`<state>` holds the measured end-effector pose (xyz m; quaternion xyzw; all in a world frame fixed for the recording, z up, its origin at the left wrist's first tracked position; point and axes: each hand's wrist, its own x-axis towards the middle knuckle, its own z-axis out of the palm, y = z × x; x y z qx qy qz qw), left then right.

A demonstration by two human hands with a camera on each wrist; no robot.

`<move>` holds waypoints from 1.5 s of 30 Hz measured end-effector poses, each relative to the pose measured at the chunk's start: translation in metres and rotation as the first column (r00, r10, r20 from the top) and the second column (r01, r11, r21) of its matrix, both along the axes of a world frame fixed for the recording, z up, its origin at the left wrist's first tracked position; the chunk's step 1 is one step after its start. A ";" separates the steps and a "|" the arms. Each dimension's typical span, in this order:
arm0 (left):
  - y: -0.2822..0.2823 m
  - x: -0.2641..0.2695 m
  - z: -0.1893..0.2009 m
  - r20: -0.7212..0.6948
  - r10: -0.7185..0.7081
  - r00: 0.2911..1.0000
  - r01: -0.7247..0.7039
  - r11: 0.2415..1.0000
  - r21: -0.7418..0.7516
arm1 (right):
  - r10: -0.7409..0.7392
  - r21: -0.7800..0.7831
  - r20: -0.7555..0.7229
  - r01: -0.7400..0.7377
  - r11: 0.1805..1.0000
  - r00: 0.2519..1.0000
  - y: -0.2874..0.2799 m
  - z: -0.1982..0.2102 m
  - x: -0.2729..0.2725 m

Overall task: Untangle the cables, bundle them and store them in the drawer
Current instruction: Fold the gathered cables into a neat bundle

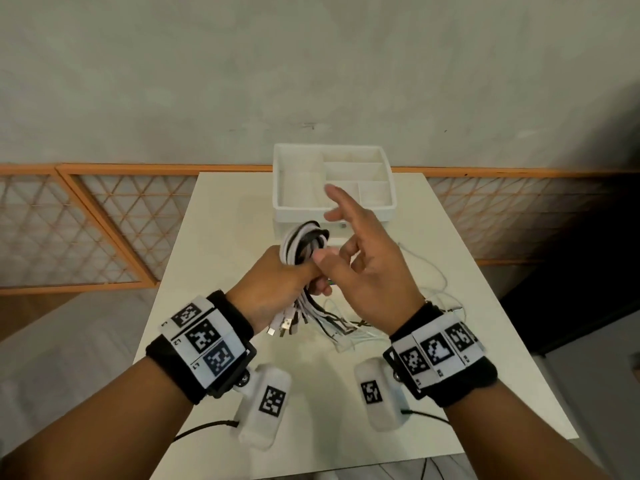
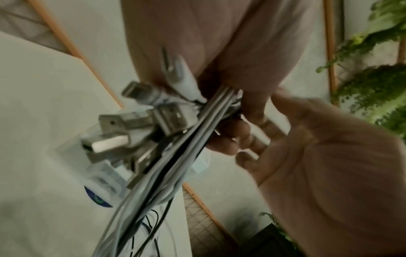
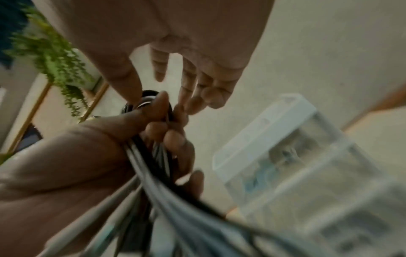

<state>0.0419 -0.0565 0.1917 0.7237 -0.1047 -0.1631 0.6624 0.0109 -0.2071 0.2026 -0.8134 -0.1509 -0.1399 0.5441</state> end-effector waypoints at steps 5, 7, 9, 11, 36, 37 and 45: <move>-0.003 -0.004 0.009 0.089 -0.166 0.982 0.145 0.968 0.205 | -0.016 -0.250 0.124 0.047 0.967 0.992 -0.006 0.013 0.013; -0.005 -0.004 0.009 0.111 -0.137 0.984 0.113 0.972 0.204 | -0.044 -0.227 0.127 0.072 0.971 0.991 -0.006 0.013 0.011; -0.005 -0.004 0.005 0.139 -0.079 0.987 0.050 0.978 0.202 | -0.067 -0.167 0.119 0.087 0.982 0.991 -0.003 0.016 0.007; -0.005 -0.003 0.002 0.160 -0.041 0.986 0.009 0.980 0.200 | -0.091 -0.020 0.022 0.092 0.996 0.996 0.001 0.015 0.005; -0.002 -0.002 -0.012 0.104 -0.181 0.978 0.108 0.865 0.490 | -0.426 -0.598 -0.391 0.126 0.791 0.816 -0.037 -0.056 0.027; -0.002 -0.001 -0.019 0.103 -0.179 0.978 0.099 0.845 0.526 | -0.430 -0.585 -0.370 0.153 0.797 0.824 -0.035 -0.053 0.028; -0.004 0.004 -0.026 0.033 -0.095 0.995 0.069 0.880 0.469 | -0.287 -0.366 -0.260 0.181 0.913 0.922 -0.036 -0.052 0.032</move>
